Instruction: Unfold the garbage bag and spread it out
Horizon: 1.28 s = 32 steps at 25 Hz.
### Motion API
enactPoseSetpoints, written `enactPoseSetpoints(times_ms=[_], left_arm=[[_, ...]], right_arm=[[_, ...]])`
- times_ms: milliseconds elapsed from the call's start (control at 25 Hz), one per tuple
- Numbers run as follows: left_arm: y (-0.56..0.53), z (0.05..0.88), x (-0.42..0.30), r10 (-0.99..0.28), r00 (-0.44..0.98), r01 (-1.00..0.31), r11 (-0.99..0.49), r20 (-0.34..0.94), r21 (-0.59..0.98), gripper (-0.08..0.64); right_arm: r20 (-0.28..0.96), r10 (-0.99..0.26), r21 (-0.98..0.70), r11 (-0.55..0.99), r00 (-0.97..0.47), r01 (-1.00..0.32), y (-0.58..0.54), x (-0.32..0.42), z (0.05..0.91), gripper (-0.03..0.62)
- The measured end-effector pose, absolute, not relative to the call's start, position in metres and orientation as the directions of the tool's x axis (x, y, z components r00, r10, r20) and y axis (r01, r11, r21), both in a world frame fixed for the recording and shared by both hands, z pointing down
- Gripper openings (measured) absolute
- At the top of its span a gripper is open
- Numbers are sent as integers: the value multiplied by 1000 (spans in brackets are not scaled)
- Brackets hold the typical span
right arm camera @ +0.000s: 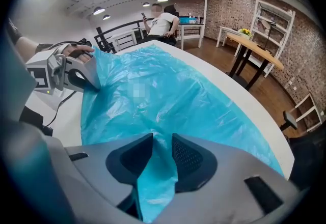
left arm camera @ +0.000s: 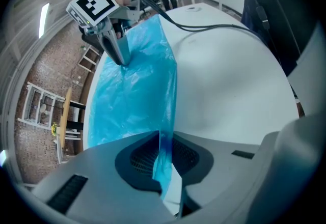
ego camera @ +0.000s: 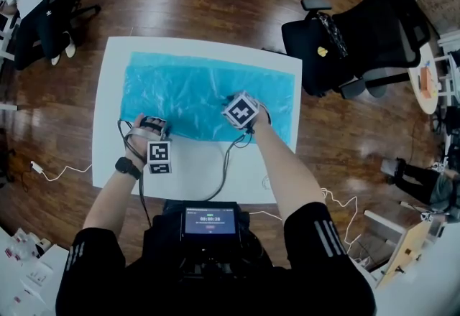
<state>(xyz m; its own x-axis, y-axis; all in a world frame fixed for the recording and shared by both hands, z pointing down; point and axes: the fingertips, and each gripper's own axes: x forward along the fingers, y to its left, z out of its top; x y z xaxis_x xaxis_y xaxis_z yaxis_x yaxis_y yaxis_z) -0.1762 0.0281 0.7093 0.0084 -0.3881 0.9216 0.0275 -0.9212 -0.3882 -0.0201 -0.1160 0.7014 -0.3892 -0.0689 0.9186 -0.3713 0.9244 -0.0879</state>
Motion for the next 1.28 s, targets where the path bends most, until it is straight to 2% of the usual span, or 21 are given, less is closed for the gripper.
enactPoseSetpoints(times_ms=[120, 280, 640, 760, 1040, 1280], left_arm=[[27, 710, -177, -379, 19, 6, -925, 925, -379, 75], [31, 703, -181, -357, 20, -26, -934, 934, -356, 178], [46, 658, -209, -359, 92, -247, -912, 929, -328, 178], [39, 634, -222, -398, 107, -343, -875, 911, -342, 178], [1, 577, -262, -520, 84, -475, -771, 850, -424, 178], [-39, 541, -266, -596, 140, -618, -677, 791, -400, 178]], right_arm=[[923, -75, -78, 924, -378, -373, -116, -18, 704, 153], [921, -94, -59, 925, -377, -375, -118, -18, 702, 153], [922, -83, -71, 923, -377, -378, -114, -18, 703, 155], [922, -90, -62, 926, -377, -373, -115, -17, 702, 155], [921, -95, -58, 926, -379, -373, -116, -18, 702, 155], [918, -89, -71, 922, -387, -380, -115, -20, 704, 155]])
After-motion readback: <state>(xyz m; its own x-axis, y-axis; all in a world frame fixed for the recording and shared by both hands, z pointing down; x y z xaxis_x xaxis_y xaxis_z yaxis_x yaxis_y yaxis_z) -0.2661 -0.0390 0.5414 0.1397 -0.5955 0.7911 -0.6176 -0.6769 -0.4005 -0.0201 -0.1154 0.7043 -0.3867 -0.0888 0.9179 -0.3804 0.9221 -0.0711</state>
